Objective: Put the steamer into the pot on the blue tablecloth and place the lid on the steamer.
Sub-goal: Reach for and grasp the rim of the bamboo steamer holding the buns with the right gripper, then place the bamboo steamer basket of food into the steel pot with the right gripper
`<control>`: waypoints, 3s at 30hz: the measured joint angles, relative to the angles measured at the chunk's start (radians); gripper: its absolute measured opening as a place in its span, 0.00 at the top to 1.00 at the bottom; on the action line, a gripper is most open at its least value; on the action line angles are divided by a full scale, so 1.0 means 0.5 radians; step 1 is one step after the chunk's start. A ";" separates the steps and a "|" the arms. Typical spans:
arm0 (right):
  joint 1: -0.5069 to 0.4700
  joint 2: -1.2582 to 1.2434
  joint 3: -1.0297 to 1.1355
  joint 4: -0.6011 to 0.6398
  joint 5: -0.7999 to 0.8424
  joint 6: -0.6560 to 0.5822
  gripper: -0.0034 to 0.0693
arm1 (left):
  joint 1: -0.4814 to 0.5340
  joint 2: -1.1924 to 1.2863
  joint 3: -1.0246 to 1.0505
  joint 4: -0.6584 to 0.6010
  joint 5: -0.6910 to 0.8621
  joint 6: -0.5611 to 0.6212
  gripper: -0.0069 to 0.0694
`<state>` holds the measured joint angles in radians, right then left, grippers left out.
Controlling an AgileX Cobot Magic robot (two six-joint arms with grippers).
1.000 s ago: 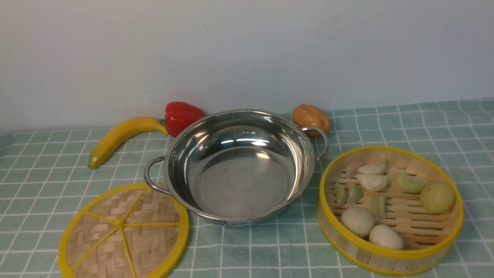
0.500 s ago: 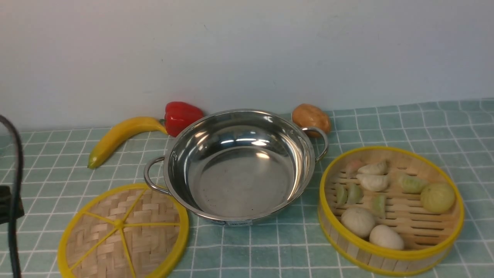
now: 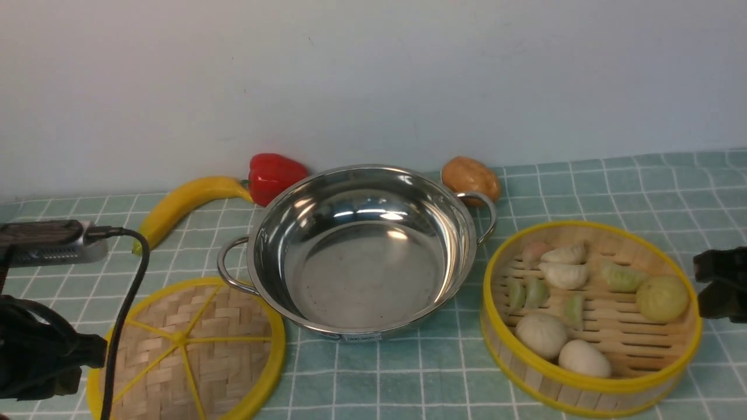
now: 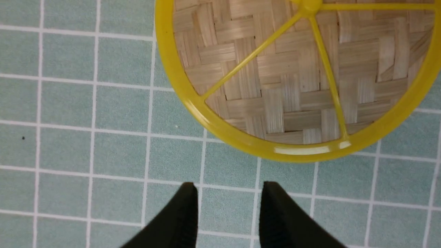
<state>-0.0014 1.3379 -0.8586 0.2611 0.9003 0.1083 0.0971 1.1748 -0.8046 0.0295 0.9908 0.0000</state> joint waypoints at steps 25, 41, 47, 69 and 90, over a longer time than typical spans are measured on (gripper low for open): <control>0.000 0.587 -0.008 -0.153 -0.331 0.175 0.62 | 0.000 0.099 -0.002 0.000 -0.104 0.000 0.59; 0.006 0.657 -0.026 -0.238 -0.353 0.135 0.85 | 0.000 0.102 -0.002 0.000 -0.111 0.000 0.59; 0.006 0.647 -0.119 -0.309 -0.156 0.127 0.85 | 0.000 0.102 -0.002 0.000 -0.113 0.000 0.59; 0.273 0.703 -1.423 -0.261 0.665 0.043 0.85 | 0.000 0.102 -0.002 0.000 -0.113 0.000 0.59; 0.943 1.975 -2.835 -0.228 0.710 0.225 0.85 | 0.000 0.102 -0.002 0.000 -0.113 0.000 0.59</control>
<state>0.4702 2.3253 -2.2764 0.1473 1.2552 0.2209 0.0971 1.2257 -0.8056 0.0295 0.9345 0.0000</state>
